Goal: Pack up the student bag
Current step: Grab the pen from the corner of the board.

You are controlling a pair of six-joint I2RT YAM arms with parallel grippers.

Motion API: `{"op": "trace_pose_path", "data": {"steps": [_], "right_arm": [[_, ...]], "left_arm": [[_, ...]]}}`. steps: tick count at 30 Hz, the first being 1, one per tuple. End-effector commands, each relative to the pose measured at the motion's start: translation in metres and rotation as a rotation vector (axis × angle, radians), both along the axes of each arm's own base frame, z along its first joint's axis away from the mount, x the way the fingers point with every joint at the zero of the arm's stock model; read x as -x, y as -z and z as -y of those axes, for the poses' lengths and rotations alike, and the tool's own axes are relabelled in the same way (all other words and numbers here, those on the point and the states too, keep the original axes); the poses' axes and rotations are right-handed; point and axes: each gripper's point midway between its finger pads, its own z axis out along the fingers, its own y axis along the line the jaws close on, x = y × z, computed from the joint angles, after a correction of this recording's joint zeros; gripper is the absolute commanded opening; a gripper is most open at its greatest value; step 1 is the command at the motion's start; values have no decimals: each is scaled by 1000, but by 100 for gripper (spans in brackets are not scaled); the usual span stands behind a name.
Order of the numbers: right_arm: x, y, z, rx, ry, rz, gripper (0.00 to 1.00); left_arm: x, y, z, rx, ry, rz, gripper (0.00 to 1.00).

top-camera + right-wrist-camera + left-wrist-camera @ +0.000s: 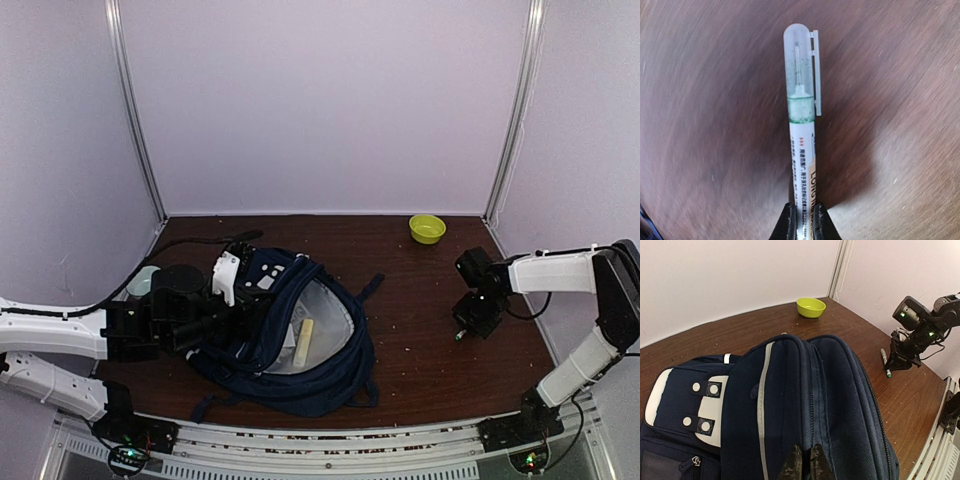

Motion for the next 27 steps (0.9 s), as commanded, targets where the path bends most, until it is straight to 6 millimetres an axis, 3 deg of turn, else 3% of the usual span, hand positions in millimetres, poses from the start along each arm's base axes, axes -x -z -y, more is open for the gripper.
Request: {"op": "trace_pose_path", "data": {"steps": [1,13,27], "right_arm": [[5,-5,-21,-28,-147,41,0],[19,-30,-84,-44,-588,200,0],[51,-99,-141,-221,-916,538,0]], "left_arm": [[-5,-19,-1,56,-17,31,0],[-4,-20,7,45,10,18,0],[-4,-17,47,41,107,-38,0]]}}
